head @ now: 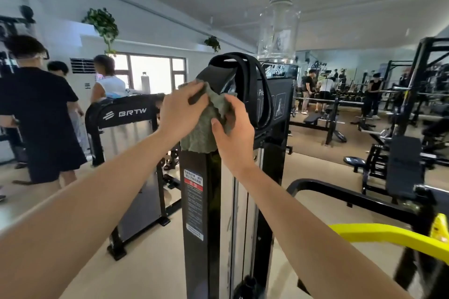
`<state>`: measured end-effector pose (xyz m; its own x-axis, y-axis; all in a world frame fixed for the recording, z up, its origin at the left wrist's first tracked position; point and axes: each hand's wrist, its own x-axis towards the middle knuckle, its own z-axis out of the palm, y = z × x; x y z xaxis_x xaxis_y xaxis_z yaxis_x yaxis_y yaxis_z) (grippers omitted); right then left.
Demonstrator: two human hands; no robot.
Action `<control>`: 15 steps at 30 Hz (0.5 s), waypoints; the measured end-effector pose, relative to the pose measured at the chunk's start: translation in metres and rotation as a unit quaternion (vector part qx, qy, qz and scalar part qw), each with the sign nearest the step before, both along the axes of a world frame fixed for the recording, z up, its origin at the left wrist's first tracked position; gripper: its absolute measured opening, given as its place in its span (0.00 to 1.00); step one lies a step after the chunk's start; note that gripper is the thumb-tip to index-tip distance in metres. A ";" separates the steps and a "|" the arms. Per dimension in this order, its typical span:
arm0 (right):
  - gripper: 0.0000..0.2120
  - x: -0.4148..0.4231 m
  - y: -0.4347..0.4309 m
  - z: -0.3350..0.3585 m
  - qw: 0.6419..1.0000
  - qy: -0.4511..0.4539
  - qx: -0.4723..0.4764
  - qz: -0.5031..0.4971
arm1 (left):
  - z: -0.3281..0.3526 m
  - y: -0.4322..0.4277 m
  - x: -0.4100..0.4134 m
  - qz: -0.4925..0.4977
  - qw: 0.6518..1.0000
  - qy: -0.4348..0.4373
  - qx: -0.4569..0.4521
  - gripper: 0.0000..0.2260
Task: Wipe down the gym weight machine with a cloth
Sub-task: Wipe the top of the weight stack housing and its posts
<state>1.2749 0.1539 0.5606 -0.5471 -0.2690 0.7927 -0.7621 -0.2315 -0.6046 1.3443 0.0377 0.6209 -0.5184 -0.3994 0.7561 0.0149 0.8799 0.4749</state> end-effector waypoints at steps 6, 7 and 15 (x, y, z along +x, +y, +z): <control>0.26 -0.017 -0.006 0.043 0.994 0.037 0.058 -0.085 | 0.043 -0.014 -0.021 -0.065 0.996 -0.065 0.004 0.15; 0.27 -0.022 -0.008 0.049 0.993 0.035 0.060 -0.096 | 0.046 -0.016 -0.024 -0.083 0.994 -0.065 0.008 0.17; 0.31 -0.037 -0.012 0.060 0.989 0.039 0.068 -0.125 | 0.047 -0.019 -0.038 -0.096 0.993 -0.051 0.037 0.23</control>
